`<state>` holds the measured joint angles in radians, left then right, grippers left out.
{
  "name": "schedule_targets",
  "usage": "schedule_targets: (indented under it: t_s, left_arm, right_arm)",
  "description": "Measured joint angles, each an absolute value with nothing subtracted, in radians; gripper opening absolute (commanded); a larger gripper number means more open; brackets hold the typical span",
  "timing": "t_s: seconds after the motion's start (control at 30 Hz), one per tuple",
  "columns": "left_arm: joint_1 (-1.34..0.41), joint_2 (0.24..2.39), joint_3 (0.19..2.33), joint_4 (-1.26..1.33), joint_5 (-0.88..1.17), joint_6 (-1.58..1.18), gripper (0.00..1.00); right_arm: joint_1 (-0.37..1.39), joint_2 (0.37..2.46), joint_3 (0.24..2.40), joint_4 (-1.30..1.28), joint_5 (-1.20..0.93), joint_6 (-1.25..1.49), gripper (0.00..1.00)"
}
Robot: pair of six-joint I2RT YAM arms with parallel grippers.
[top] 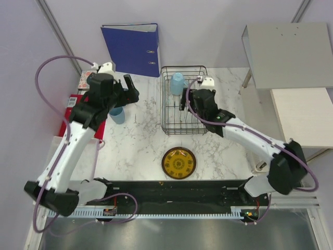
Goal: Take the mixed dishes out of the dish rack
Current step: Pick up the cup from the dish rack.
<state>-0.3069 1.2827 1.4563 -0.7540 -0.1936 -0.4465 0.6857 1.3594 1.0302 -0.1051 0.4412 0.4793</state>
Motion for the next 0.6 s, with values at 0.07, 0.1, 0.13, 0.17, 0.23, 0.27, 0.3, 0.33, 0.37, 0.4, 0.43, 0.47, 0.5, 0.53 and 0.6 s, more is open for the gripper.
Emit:
schedule_targets:
  t_s: [0.07,0.1,0.13,0.17,0.23,0.27,0.3,0.33,0.37,0.4,0.43,0.47,0.5,0.53,0.6]
  left_arm:
    - [-0.387,1.176,1.401,-0.693,-0.181,-0.447,0.99]
    - [-0.416,1.127,1.368,-0.666,-0.178,-0.447,0.99]
    - [-0.438,1.090,1.335,-0.645,-0.176,-0.447,0.99]
    - [-0.452,1.061,1.301,-0.629,-0.175,-0.447,0.99]
    - [-0.473,1.002,1.219,-0.599,-0.172,-0.446,0.99]
    - [-0.477,0.988,1.191,-0.590,-0.170,-0.446,0.99]
    - [-0.479,0.974,1.156,-0.579,-0.163,-0.445,0.99]
    - [-0.481,0.966,1.129,-0.571,-0.156,-0.445,0.99]
    - [-0.484,0.956,1.092,-0.564,-0.150,-0.445,0.99]
    - [-0.487,0.947,1.070,-0.562,-0.146,-0.444,0.99]
    - [-0.491,0.937,1.047,-0.562,-0.144,-0.444,0.99]
    - [-0.496,0.926,1.031,-0.561,-0.141,-0.444,0.99]
    - [-0.502,0.916,1.019,-0.558,-0.140,-0.443,0.99]
    - [-0.508,0.908,1.014,-0.553,-0.140,-0.443,0.99]
    - [-0.521,0.892,1.005,-0.536,-0.142,-0.443,0.99]
  right_arm:
    - [0.661,1.489,1.146,-0.084,0.451,0.455,0.98]
    - [0.653,1.544,1.196,-0.074,0.453,0.441,0.98]
    - [0.643,1.611,1.258,-0.063,0.451,0.421,0.98]
    - [0.635,1.677,1.317,-0.057,0.447,0.401,0.98]
    - [0.623,1.793,1.424,-0.043,0.441,0.350,0.98]
    - [0.617,1.840,1.465,-0.041,0.436,0.325,0.98]
    - [0.611,1.874,1.495,-0.039,0.429,0.302,0.98]
    - [0.605,1.910,1.523,-0.030,0.417,0.275,0.98]
    - [0.599,1.938,1.536,-0.014,0.403,0.250,0.98]
    - [0.595,1.954,1.540,-0.004,0.390,0.233,0.98]
    - [0.587,1.971,1.540,0.012,0.375,0.212,0.98]
    - [0.576,1.985,1.540,0.025,0.357,0.196,0.98]
    - [0.565,1.998,1.541,0.039,0.341,0.181,0.98]
    - [0.552,2.012,1.543,0.050,0.329,0.165,0.98]
    - [0.528,2.039,1.557,0.063,0.313,0.139,0.98]
